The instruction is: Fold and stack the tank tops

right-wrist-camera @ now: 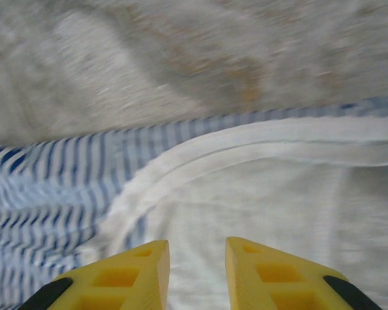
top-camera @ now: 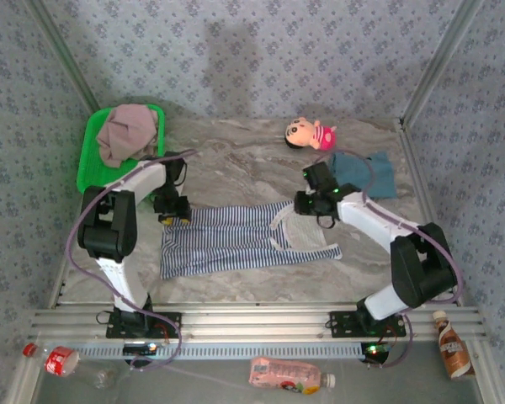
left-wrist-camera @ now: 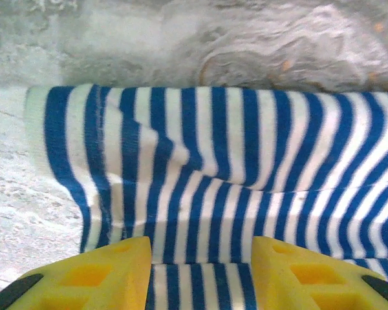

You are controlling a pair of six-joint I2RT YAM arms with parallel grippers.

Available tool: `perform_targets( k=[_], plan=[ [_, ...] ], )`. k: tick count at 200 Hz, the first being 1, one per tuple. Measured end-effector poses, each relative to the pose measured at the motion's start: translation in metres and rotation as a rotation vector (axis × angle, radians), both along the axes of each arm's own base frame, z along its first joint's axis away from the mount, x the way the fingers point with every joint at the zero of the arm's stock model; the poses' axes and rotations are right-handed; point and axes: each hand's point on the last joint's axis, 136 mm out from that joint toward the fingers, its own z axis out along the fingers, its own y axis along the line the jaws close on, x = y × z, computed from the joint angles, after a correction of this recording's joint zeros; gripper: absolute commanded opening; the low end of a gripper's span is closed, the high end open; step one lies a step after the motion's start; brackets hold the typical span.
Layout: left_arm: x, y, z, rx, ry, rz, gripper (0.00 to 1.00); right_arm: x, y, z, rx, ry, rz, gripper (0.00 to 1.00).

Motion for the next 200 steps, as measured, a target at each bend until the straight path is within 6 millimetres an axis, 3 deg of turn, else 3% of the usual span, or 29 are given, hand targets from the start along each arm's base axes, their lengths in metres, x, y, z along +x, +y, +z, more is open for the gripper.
perform_targets(
  k=[24,44,64,94,143,175,200],
  plan=[
    [-0.011,0.006,-0.009,0.019,0.038,-0.003,0.42,-0.019,0.045,-0.011,0.054,0.031,0.05,0.32],
    [-0.021,0.005,-0.014,0.032,0.064,-0.016,0.42,-0.03,0.067,-0.026,0.063,0.068,0.075,0.32],
    [-0.029,0.004,-0.019,0.046,0.081,-0.034,0.41,-0.037,0.074,-0.044,0.043,0.104,0.088,0.32],
    [-0.048,0.006,-0.02,0.058,0.103,-0.039,0.41,-0.038,0.069,-0.071,-0.011,0.158,0.087,0.32],
    [-0.076,-0.003,-0.021,0.052,0.132,-0.019,0.41,-0.015,0.069,-0.069,-0.062,0.141,0.127,0.3],
    [-0.089,-0.017,-0.021,0.033,0.149,0.02,0.42,0.012,0.068,-0.07,-0.136,0.117,0.195,0.3],
    [-0.104,-0.03,-0.022,0.012,0.165,0.064,0.42,0.038,0.079,-0.069,-0.184,0.088,0.291,0.3]
  ],
)
